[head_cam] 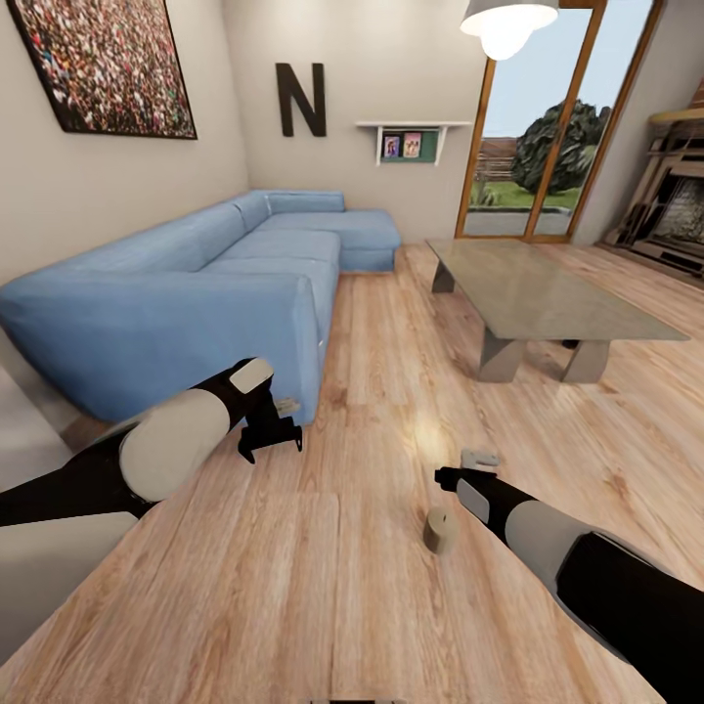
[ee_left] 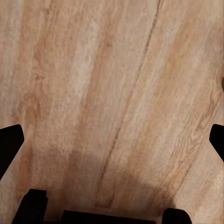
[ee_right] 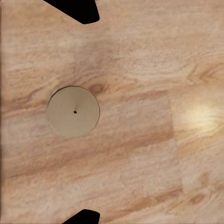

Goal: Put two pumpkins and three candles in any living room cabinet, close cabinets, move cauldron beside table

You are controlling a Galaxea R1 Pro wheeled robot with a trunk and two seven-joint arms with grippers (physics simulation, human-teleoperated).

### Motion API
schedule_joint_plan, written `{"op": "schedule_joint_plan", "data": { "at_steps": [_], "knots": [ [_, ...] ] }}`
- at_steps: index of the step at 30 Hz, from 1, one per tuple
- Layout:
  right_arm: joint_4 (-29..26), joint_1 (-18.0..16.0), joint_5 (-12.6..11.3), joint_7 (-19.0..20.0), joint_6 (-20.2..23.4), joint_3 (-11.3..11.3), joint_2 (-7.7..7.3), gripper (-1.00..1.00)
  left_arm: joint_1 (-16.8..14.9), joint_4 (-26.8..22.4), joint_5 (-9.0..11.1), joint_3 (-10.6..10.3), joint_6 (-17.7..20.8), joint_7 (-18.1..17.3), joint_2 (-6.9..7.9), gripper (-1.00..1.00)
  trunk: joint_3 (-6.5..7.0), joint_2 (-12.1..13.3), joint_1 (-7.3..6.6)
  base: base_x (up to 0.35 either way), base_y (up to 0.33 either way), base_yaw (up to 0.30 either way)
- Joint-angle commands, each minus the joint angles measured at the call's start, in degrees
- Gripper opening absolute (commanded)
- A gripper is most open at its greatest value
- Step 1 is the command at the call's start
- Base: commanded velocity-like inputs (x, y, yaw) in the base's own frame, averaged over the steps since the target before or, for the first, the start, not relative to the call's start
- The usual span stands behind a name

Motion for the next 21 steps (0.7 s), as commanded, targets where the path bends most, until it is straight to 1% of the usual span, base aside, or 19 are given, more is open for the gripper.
{"op": "schedule_joint_plan", "data": {
  "at_steps": [1,7,18,21],
  "knots": [
    [-0.16,-0.02,-0.21,-0.37,0.31,0.38,-0.03,1.00,-0.01,-0.11,0.50,0.12,0.12,0.60,-0.01,1.00,-0.28,-0.04,0.01,0.000,0.000,0.000],
    [-0.16,-0.02,-0.21,-0.36,0.25,0.35,-0.02,1.00,-0.01,-0.11,0.50,0.05,0.04,0.60,0.20,1.00,-1.61,-0.12,0.16,0.000,0.000,0.000],
    [-0.24,-0.02,-0.21,-0.35,0.09,0.27,-0.10,1.00,-0.01,-0.11,0.50,0.04,0.04,0.53,0.14,1.00,-4.04,-0.27,0.45,0.000,0.000,0.000],
    [-0.25,-0.02,-0.21,-0.31,-1.09,0.27,-0.10,1.00,-0.01,-0.11,0.48,0.04,0.04,0.52,0.14,1.00,-4.71,-0.31,0.52,0.000,0.000,0.000]
  ]
}}
